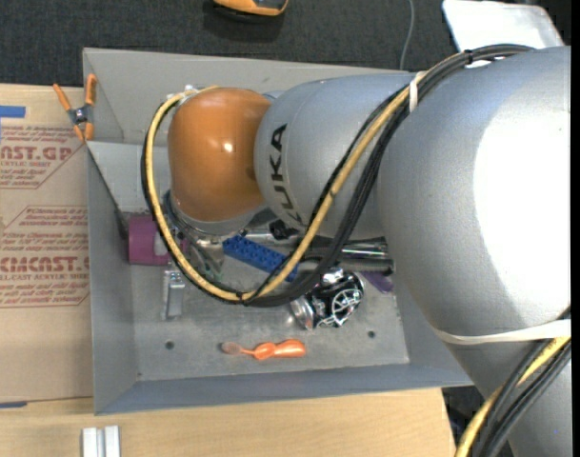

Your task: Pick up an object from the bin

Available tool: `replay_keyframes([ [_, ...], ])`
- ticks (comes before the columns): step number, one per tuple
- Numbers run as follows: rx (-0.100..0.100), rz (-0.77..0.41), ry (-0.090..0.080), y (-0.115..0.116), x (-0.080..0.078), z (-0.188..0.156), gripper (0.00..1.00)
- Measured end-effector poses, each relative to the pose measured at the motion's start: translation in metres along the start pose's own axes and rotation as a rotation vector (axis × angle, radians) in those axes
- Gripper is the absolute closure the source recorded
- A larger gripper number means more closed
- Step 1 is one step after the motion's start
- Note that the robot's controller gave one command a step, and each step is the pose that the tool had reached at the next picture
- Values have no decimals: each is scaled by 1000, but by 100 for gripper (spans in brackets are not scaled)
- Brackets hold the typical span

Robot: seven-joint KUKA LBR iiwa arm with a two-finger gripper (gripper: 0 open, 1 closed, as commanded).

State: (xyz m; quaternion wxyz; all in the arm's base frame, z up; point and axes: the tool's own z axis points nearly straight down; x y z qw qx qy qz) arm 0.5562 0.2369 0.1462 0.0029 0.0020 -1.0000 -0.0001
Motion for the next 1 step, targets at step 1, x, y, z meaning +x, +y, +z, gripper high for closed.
replay_keyframes([
  [1,-2,3,-7,-1,-2,-5,0],
])
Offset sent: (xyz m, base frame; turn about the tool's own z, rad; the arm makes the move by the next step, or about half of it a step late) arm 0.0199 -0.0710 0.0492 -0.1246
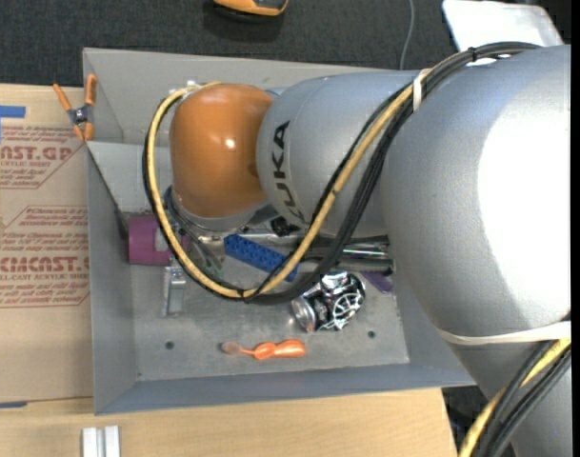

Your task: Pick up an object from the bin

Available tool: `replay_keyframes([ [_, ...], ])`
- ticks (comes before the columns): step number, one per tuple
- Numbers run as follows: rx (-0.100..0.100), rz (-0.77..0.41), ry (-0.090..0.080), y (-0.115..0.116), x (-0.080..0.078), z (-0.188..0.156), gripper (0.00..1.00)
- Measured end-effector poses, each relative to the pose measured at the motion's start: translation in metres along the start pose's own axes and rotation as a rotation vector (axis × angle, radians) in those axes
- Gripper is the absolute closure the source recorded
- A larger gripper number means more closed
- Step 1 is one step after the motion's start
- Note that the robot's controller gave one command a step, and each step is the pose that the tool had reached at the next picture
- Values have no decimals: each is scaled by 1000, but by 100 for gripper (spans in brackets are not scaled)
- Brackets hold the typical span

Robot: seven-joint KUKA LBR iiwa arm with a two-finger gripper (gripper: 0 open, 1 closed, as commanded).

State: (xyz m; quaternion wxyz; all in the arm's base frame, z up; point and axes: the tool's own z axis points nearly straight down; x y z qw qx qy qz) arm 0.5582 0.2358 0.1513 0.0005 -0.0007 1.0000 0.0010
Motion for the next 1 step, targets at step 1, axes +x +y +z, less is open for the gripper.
replay_keyframes([
  [1,0,-81,3,-39,-10,-25,0],
])
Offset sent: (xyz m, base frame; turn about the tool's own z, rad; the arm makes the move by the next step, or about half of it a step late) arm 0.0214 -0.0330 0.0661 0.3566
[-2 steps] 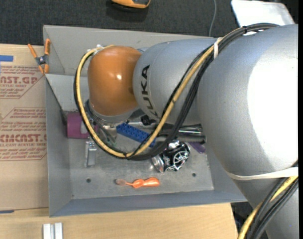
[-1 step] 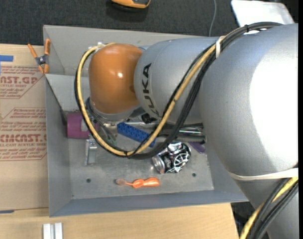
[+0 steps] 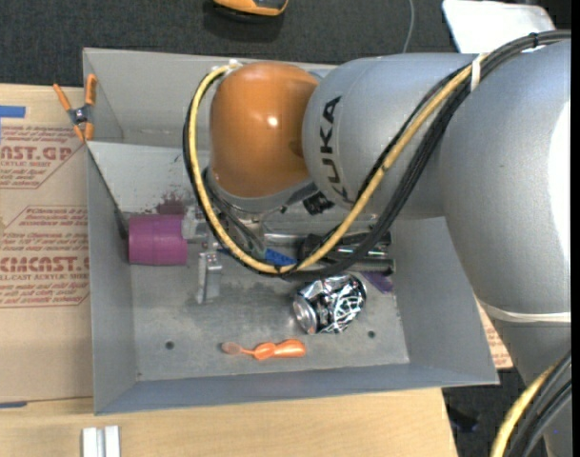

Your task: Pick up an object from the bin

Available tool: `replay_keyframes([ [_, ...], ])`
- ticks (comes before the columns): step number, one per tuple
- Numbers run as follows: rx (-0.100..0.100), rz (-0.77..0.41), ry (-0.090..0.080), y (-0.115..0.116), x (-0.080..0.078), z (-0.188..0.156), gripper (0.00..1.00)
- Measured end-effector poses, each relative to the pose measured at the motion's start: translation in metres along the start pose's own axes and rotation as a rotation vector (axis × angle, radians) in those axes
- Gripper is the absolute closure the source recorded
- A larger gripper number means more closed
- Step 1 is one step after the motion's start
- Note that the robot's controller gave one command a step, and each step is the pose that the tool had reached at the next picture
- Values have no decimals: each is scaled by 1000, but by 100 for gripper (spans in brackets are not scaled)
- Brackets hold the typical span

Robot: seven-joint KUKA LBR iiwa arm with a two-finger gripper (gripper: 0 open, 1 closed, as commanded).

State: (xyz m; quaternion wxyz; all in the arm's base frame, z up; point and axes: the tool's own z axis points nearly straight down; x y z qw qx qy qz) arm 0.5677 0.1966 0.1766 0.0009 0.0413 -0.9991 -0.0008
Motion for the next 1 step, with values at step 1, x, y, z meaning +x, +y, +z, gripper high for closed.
replay_keyframes([
  [1,-1,158,-3,-10,-6,-21,0],
])
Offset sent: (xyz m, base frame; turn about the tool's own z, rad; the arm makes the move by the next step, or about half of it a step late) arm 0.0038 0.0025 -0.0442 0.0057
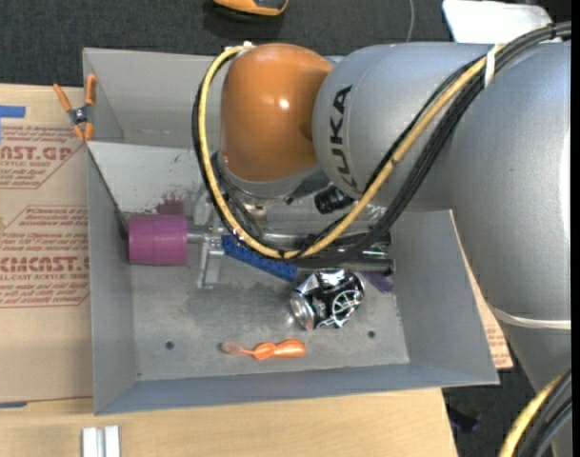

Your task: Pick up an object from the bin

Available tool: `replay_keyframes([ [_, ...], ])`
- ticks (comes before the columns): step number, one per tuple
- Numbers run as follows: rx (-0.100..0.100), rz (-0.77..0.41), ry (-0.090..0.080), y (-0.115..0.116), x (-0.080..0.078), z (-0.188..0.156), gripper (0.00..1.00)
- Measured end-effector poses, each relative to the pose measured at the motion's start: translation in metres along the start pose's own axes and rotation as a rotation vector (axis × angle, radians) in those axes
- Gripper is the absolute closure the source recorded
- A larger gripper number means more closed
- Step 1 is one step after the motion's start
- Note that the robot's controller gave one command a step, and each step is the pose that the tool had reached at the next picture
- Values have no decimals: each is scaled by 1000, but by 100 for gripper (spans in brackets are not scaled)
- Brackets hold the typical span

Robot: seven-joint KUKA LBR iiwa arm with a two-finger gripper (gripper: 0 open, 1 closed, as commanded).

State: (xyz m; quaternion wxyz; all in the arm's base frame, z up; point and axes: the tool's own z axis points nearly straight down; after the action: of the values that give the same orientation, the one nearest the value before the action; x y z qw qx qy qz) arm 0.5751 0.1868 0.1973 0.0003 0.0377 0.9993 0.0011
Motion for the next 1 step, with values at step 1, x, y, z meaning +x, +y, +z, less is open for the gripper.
replay_keyframes([
  [1,0,161,-2,7,2,26,0],
])
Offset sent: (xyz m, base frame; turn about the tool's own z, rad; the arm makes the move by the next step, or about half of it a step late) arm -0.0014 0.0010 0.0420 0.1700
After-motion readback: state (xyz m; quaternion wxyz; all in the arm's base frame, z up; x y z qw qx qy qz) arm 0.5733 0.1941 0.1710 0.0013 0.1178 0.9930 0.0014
